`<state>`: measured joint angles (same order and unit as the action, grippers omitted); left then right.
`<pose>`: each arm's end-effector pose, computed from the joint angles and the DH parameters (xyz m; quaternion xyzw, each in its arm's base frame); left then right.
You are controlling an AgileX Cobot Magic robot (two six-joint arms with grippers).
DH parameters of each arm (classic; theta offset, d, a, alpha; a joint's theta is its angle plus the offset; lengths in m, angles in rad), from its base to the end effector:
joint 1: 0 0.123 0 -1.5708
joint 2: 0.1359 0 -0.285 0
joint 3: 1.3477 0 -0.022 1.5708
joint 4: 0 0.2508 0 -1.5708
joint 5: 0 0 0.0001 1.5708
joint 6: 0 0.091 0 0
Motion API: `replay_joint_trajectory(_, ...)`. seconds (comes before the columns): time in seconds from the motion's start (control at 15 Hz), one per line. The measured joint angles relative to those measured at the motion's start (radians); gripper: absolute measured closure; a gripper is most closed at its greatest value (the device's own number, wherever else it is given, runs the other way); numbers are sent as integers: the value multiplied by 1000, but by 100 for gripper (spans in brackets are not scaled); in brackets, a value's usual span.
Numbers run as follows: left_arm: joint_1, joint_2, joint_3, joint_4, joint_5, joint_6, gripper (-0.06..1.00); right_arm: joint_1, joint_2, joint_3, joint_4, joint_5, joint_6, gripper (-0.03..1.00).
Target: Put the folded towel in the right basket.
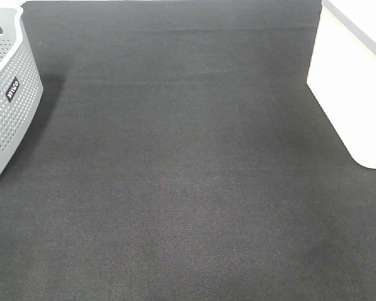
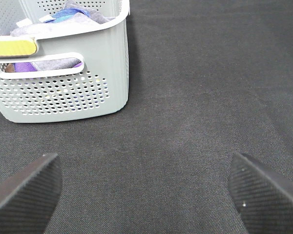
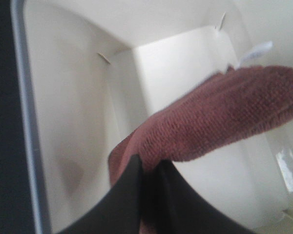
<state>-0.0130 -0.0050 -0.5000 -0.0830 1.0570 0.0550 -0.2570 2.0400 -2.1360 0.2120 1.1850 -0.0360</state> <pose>-0.0057 -0.0065 0.2778 0.0305 0.8497 -0.0304 0.5255 0.4429 -0.0981 0.3499 0.1159 0.9474 0.0634 0.2915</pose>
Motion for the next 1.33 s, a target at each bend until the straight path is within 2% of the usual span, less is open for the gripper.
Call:
replay_joint_trajectory(0.13,0,0,0,0,0,0,7,0,41,0,0,0,8,73)
replay_joint_trajectory(0.33,0,0,0,0,0,0,7,-1,52,0,59,22,17,39)
replay_joint_trajectory(0.4,0,0,0,0,0,0,7,-1,50,0,90,25,15,35)
replay_joint_trajectory(0.53,0,0,0,0,0,0,7,0,26,0,138,27,8,33)
replay_joint_trajectory(0.67,0,0,0,1,0,0,7,21,-10,0,135,28,0,32)
replay_joint_trajectory(0.8,0,0,0,1,0,0,7,86,-51,0,126,29,-1,32)
replay_joint_trajectory(1.33,0,0,0,1,0,0,7,327,-167,1,-50,31,22,32)
